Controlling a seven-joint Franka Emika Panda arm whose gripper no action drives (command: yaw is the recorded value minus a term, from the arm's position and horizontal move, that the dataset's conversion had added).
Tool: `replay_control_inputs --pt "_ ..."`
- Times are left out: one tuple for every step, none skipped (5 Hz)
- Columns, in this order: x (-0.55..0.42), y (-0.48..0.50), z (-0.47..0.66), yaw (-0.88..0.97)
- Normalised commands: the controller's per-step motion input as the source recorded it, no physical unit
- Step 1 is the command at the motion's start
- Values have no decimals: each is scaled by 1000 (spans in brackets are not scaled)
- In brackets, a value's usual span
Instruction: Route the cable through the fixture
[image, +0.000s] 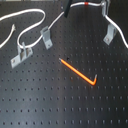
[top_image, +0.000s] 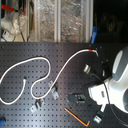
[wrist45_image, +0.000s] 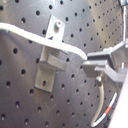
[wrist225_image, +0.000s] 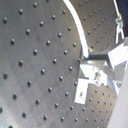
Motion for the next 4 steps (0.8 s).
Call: replay_control_inputs --pt "8 -148 462 -163" --pt "-16 -230 449 -497" --pt "9 4 0 0" --pt "36 71 -1 0"
